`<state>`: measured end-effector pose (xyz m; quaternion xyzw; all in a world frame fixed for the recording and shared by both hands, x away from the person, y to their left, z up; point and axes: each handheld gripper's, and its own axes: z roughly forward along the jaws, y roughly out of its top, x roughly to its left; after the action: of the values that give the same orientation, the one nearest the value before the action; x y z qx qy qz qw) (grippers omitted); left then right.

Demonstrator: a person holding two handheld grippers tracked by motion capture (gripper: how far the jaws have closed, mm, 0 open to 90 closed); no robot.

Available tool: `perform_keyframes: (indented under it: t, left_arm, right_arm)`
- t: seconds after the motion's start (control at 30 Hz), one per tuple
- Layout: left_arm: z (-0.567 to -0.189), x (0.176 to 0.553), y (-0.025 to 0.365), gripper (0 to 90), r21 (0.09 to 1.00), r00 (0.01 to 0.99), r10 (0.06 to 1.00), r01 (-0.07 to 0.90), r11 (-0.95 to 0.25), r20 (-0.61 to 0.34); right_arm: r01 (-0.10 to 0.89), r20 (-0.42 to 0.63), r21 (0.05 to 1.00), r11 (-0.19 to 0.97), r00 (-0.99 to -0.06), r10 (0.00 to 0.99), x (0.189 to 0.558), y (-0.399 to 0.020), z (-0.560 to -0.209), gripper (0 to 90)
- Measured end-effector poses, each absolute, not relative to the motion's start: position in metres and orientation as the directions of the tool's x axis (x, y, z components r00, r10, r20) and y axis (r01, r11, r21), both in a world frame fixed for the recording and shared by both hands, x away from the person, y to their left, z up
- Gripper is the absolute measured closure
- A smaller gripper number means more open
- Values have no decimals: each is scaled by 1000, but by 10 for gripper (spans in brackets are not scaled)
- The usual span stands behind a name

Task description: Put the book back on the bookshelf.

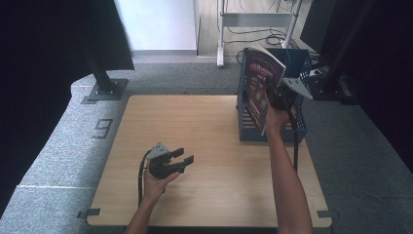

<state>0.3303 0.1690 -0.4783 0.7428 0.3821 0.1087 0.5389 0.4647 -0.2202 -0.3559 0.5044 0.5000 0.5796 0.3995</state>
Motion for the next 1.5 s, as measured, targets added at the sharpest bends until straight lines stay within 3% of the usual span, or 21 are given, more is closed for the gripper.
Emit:
perform_keyframes:
  t: [1.5]
  left_arm:
    - [-472, 323, 194, 412, 897, 646, 717, 437, -66, -262]
  right_arm:
    - [17, 169, 986, -168, -136, 976, 508, -212, -370, 815]
